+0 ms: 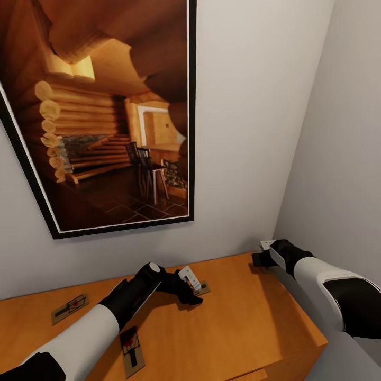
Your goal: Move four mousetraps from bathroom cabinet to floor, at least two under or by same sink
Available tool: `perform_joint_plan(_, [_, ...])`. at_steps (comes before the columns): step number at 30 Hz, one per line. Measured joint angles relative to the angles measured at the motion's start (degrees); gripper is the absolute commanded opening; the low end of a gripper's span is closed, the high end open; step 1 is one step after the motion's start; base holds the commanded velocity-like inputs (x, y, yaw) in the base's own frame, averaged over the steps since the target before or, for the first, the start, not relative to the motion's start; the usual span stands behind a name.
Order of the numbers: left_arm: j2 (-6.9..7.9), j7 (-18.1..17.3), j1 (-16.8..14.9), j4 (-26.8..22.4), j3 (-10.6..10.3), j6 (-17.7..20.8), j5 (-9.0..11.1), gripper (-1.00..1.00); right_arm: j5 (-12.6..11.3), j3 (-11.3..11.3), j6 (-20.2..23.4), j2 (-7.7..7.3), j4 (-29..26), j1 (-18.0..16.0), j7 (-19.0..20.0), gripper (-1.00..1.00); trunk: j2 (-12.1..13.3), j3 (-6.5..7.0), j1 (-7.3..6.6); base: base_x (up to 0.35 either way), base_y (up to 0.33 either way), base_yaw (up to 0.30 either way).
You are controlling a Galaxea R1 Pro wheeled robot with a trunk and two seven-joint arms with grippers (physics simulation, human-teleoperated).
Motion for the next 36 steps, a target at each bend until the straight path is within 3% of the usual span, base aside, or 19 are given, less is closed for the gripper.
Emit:
perform_joint_plan(6, [-0.01,0.0,0.0,0.0,0.0,0.0,0.0,1.0,0.0,0.0,0.0,0.02,0.0,0.0,-0.1,-1.0,0.0,0.0,0.0,0.0,0.0,0.0])
perform_joint_plan(9, [-0.01,0.0,0.0,0.0,0.0,0.0,0.0,1.0,0.0,0.0,0.0,0.06,0.0,0.0,-0.1,-1.0,-1.2,-0.53,0.65,0.0,0.0,0.0])
perform_joint_plan(36, [0.06,-0.1,0.0,0.0,0.0,-0.1,0.0,1.0,0.1,0.1,0.1,0.1,0.0,0.0,-0.1,-1.0,-1.2,-0.53,0.66,0.0,0.0,0.0])
